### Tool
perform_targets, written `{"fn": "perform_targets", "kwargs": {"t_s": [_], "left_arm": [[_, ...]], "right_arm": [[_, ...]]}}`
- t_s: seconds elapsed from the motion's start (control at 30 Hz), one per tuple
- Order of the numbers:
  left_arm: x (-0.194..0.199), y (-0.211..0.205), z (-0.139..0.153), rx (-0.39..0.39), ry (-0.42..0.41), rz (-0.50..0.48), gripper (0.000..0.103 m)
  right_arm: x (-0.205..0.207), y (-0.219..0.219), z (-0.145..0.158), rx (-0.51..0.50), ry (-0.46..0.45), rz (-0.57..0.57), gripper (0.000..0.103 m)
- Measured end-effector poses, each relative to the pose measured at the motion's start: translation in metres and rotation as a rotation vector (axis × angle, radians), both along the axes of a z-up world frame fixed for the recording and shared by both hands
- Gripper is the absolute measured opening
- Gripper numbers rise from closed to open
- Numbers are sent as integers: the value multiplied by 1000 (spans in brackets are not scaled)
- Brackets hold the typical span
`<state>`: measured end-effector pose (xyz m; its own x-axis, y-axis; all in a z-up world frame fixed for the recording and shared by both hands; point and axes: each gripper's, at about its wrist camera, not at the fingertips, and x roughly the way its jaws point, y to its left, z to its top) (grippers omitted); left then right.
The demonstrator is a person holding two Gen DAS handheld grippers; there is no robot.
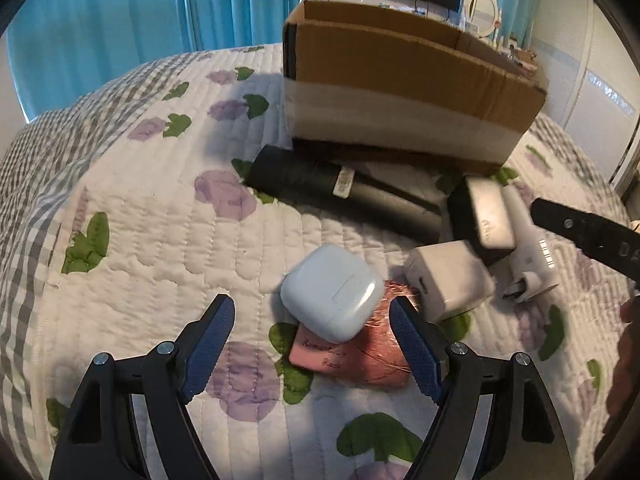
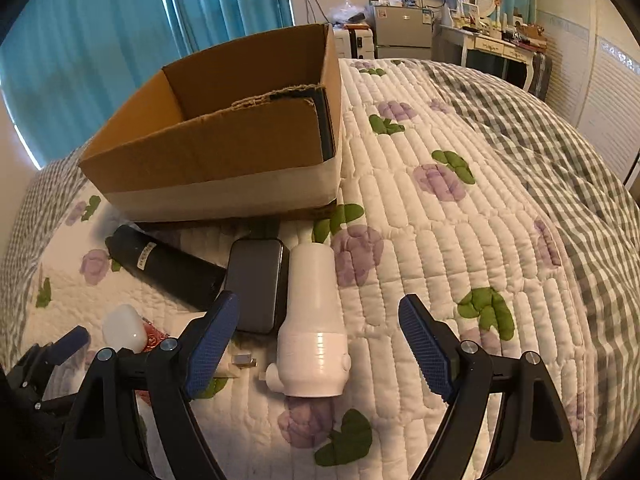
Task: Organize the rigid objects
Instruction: 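Grasp the white earbud case with left tool while right tool grasps the white cylindrical device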
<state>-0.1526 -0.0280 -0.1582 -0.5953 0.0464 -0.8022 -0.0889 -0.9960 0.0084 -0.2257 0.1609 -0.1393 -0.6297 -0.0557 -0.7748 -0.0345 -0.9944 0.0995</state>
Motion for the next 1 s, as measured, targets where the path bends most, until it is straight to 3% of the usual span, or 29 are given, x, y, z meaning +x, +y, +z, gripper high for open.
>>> {"fn": "perform_targets", "kwargs": {"t_s": [0.5,0.57,0.6,0.87,1.0], "left_arm": [[-17,7,-12,-40,2,21,78],[-12,7,-9,-53,14,27,56],[-12,7,-8,-63,15,39,56],[-10,-3,3,41,-5,94,56],[-9,4,14,56,16,79,56]], "right_arm": [[5,-6,-25,50,-50,31,82],[5,-5,-26,49,-50,27,82],[5,-4,-27,45,-52,25,82],[3,-2,-32,42,-68,28,82],[0,-1,-34,33,-68,39,82]]}}
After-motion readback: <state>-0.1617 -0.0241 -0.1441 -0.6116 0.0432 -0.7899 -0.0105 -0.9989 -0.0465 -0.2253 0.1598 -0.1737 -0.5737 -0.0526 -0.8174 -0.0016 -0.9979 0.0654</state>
